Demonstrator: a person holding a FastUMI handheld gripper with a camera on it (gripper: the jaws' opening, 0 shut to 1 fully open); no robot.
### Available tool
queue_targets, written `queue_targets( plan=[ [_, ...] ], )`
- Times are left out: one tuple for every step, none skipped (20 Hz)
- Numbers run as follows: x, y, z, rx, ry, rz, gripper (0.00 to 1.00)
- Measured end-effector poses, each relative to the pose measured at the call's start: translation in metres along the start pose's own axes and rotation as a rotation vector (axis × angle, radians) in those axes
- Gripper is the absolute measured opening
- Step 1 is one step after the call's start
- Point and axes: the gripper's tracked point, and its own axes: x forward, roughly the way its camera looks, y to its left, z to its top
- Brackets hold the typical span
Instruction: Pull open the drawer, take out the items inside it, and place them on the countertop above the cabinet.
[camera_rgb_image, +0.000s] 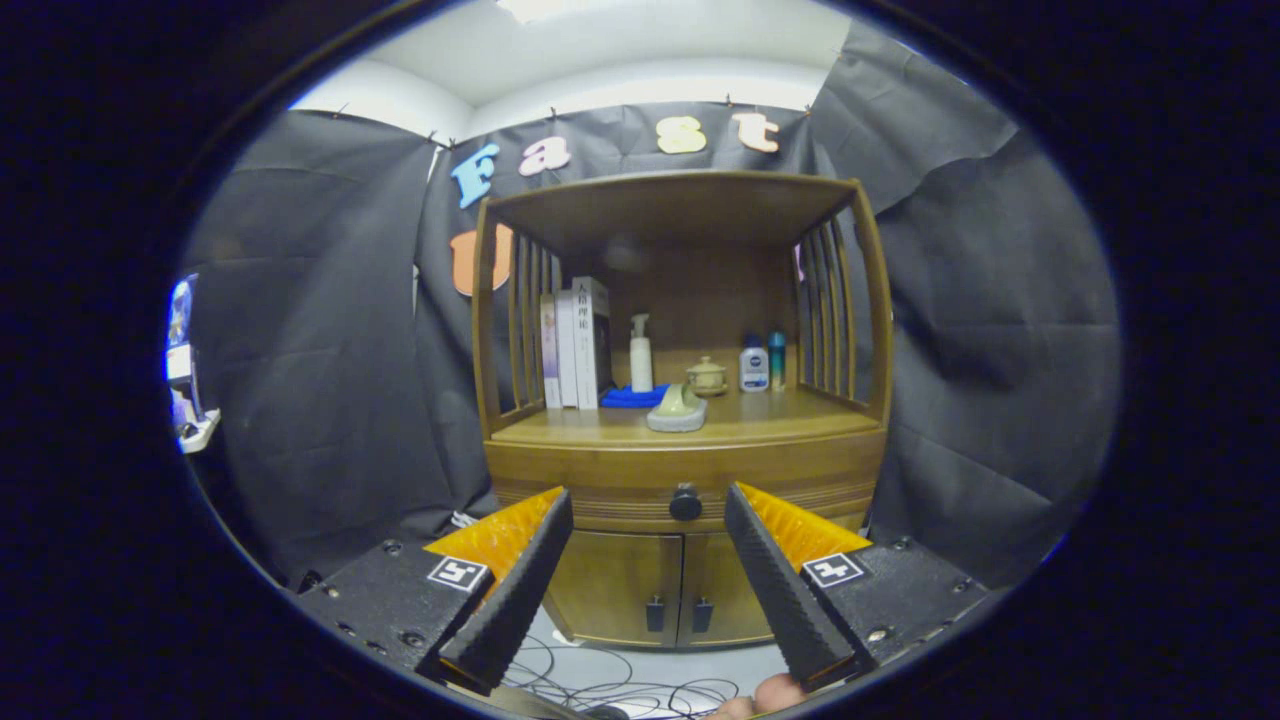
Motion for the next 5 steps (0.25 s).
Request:
queue_targets(
  plan=[
    [-0.008,-0.002,0.002,-0.015,-0.011,-0.001,0.99],
    [-0.016,-0.007,0.002,-0.044,-0.020,-0.014,0.99],
    [-0.023,-0.010,0.003,-0.065,-0.031,-0.027,0.99],
    [-0.030,-0.010,0.002,-0.080,-0.036,-0.028,0.99],
    [-0.036,-0.007,0.000,-0.083,-0.037,-0.022,0.99]
  ],
)
